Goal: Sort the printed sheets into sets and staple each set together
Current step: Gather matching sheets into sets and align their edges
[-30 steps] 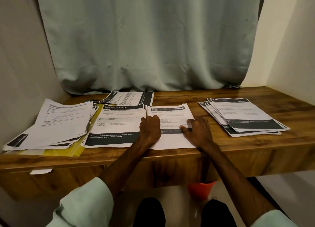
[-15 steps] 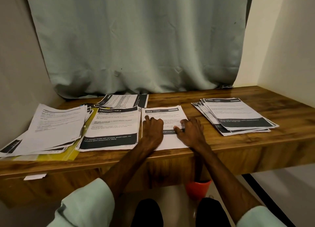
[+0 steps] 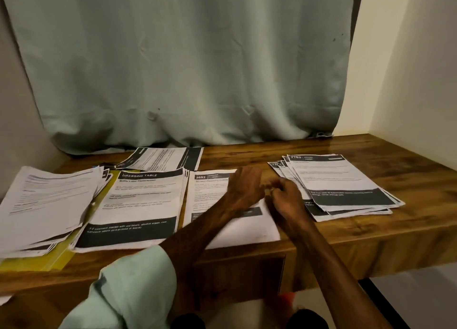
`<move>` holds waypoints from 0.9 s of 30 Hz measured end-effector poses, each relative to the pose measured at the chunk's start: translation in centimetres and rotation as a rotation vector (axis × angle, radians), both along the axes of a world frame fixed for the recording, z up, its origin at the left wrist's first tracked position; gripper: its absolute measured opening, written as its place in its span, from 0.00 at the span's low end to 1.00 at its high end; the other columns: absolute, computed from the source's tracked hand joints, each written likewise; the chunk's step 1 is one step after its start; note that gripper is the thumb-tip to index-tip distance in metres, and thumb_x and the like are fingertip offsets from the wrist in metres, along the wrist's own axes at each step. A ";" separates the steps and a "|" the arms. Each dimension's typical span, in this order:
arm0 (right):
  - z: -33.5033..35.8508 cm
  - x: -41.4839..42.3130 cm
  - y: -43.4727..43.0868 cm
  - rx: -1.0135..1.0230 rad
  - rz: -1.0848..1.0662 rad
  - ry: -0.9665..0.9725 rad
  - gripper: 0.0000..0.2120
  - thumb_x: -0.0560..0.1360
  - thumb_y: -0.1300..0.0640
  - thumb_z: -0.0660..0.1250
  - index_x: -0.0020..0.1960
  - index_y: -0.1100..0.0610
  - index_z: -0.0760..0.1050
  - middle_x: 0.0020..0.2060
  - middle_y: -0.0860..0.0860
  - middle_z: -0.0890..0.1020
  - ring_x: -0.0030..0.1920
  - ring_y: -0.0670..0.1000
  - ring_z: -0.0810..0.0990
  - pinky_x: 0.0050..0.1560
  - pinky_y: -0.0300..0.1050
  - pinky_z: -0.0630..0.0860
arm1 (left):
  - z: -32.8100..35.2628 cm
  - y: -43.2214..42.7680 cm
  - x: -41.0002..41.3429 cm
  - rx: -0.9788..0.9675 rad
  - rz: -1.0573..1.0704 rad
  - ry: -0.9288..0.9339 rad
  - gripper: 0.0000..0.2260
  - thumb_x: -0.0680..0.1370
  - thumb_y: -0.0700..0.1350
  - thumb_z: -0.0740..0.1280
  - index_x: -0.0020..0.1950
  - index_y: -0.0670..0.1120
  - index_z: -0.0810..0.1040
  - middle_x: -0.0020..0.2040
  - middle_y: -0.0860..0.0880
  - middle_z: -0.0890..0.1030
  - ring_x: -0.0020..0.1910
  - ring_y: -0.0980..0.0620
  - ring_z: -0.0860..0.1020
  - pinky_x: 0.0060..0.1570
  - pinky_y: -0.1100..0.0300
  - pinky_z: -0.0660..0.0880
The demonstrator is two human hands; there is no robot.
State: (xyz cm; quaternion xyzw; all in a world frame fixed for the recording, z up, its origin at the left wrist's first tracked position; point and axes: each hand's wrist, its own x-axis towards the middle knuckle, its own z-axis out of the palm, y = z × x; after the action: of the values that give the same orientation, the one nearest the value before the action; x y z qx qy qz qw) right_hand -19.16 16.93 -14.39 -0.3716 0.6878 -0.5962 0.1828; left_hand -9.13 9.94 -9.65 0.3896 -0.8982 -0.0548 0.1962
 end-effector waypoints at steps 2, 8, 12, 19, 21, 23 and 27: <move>1.7 -2.6 0.1 -0.003 -0.069 0.063 0.11 0.80 0.63 0.66 0.54 0.50 0.83 0.52 0.43 0.83 0.51 0.44 0.80 0.56 0.41 0.78 | 0.4 -1.1 -1.9 0.028 0.017 0.023 0.14 0.80 0.52 0.69 0.59 0.44 0.76 0.60 0.42 0.79 0.61 0.40 0.76 0.57 0.49 0.74; 5.0 -12.2 0.2 0.038 -0.166 0.351 0.11 0.78 0.68 0.67 0.50 0.56 0.85 0.50 0.48 0.84 0.51 0.47 0.81 0.52 0.35 0.74 | 1.0 -1.3 -7.8 0.114 -0.045 0.067 0.19 0.79 0.58 0.71 0.64 0.48 0.77 0.64 0.46 0.79 0.64 0.43 0.77 0.61 0.51 0.73; 4.1 -18.4 -0.8 0.163 -0.251 0.506 0.09 0.73 0.67 0.71 0.44 0.53 0.82 0.47 0.54 0.86 0.49 0.53 0.83 0.48 0.43 0.75 | -3.4 -3.2 -8.3 0.109 -0.114 -0.022 0.10 0.81 0.58 0.69 0.60 0.59 0.74 0.54 0.64 0.77 0.65 0.48 0.78 0.52 0.79 0.70; -0.4 -23.8 -2.3 0.545 -0.407 0.730 0.10 0.75 0.52 0.70 0.49 0.57 0.85 0.48 0.57 0.85 0.53 0.61 0.83 0.56 0.56 0.80 | -4.2 -3.6 -12.3 0.175 0.018 -0.019 0.38 0.79 0.68 0.62 0.78 0.42 0.63 0.75 0.38 0.67 0.73 0.36 0.66 0.72 0.41 0.64; -0.7 -23.6 -2.7 0.565 -0.418 0.755 0.13 0.77 0.50 0.65 0.51 0.58 0.83 0.49 0.58 0.85 0.52 0.61 0.83 0.56 0.56 0.80 | -5.2 -3.8 -12.3 0.141 0.041 0.021 0.38 0.80 0.68 0.60 0.78 0.41 0.61 0.74 0.37 0.67 0.73 0.37 0.66 0.72 0.41 0.65; -0.4 -23.2 -2.5 0.548 -0.425 0.785 0.14 0.79 0.52 0.62 0.51 0.60 0.81 0.49 0.60 0.84 0.52 0.63 0.82 0.55 0.56 0.79 | -5.7 -3.6 -12.5 0.134 0.040 0.083 0.37 0.81 0.66 0.60 0.79 0.41 0.60 0.74 0.38 0.68 0.73 0.38 0.66 0.72 0.41 0.66; -0.8 -22.7 -2.2 0.582 -0.426 0.854 0.14 0.81 0.53 0.60 0.56 0.62 0.78 0.53 0.62 0.82 0.56 0.63 0.80 0.57 0.58 0.77 | -5.6 -2.9 -13.0 0.245 -0.020 0.284 0.36 0.80 0.64 0.65 0.80 0.46 0.57 0.76 0.44 0.71 0.74 0.40 0.68 0.72 0.43 0.69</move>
State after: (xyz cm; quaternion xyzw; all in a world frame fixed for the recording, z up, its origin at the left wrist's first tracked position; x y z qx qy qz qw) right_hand -41.81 14.73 -15.23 -0.3672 0.8968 -0.2020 -0.1418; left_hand -22.09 7.01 -15.26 0.3898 -0.8519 -0.2202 0.2717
